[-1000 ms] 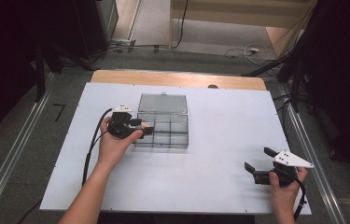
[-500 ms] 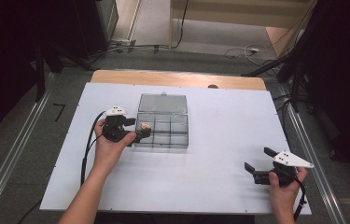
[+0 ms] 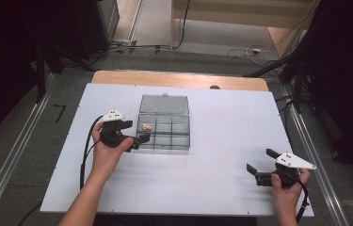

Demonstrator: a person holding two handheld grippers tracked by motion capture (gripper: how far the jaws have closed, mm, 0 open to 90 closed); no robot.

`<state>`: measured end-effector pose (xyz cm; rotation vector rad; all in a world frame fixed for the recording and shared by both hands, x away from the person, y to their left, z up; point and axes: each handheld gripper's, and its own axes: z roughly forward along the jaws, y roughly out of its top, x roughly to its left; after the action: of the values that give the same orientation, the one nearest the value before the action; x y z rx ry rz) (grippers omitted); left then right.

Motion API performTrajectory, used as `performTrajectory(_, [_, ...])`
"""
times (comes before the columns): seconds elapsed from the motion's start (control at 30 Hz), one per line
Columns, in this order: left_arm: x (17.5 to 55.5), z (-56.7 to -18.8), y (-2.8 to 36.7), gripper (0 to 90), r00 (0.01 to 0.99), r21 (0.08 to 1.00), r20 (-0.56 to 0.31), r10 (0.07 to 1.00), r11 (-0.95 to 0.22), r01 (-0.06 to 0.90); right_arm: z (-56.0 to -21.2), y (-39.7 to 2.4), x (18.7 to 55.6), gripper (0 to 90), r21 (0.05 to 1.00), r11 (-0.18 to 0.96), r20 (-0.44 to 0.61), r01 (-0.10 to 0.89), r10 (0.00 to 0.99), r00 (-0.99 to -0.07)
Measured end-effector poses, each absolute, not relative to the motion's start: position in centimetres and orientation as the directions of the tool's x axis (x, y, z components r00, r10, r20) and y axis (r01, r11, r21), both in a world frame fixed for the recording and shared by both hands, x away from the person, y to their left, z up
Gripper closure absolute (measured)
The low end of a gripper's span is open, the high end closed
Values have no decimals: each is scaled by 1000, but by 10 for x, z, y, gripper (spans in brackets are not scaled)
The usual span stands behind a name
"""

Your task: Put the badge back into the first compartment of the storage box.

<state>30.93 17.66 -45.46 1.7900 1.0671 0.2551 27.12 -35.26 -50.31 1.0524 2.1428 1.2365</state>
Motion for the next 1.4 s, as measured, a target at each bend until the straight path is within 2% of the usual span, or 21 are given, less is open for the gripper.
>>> performTrajectory(0.37, [293, -458, 184, 0, 585, 852, -288, 758, -76, 518, -503, -353, 271, 0, 867, 308, -8, 391, 794, -608])
performTrajectory(1.4, [241, -487, 229, 0, 535, 904, -220, 816, -36, 426, -503, -353, 271, 0, 868, 304, -6, 394, 798, -603])
